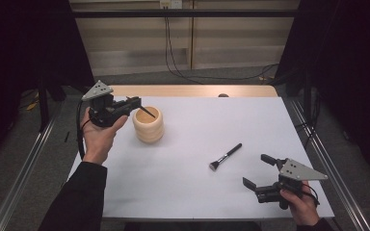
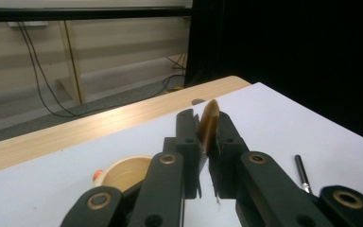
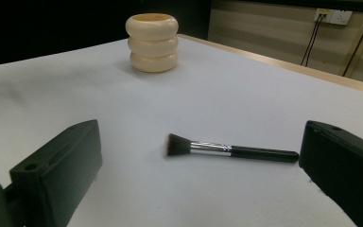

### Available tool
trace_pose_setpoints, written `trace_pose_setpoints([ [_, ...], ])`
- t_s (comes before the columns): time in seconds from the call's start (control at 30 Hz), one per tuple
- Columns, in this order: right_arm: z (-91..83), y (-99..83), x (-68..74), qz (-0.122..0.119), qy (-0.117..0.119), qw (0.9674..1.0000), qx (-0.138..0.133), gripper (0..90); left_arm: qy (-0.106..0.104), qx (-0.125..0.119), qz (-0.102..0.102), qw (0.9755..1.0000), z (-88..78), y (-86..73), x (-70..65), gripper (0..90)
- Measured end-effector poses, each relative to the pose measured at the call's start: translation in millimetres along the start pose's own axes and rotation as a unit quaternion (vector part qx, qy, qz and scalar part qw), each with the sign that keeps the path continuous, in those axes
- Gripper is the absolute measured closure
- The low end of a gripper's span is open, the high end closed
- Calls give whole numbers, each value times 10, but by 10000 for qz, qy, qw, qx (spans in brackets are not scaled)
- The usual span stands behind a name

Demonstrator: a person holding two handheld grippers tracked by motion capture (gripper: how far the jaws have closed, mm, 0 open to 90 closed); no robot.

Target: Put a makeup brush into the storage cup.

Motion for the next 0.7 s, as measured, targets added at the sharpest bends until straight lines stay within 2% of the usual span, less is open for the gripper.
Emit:
trace_pose_setpoints([
  [0.03,0,0,-1,1,-4,10000,-1,0,104,13,-41,9999,22,-1,29,841],
  [0.1,2,-5,0,-17,12,10000,16,0,82,11,-66,9999,50,-2,52,841],
  [0.27,1,-3,1,-37,-1,10000,8,0,208,81,-46,9997,136,-12,131,841],
  [0.3,2,-2,0,-46,-10,10000,0,0,316,117,6,9994,146,-15,154,841],
  [0.33,2,-2,6,-20,7,10000,3,0,278,105,-5,9996,158,-14,162,841],
  [0.53,11,-3,8,-44,14,10000,2,0,354,234,4,9991,261,-65,205,841],
  [0.6,11,-2,10,-39,27,10000,-10,0,337,271,-59,9990,290,-82,217,841],
  [0.7,7,-6,10,-18,25,10000,8,0,392,358,12,9986,333,-123,236,841],
])
Point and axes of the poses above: each handheld gripper's, and its own axes: z roughly forward along the jaws, y roughly out of its top, x roughly to its left, the point moved 9 cm from there along z, roughly forward along the jaws, and after that the axes turned 8 degrees about y, right-handed, at the moved point
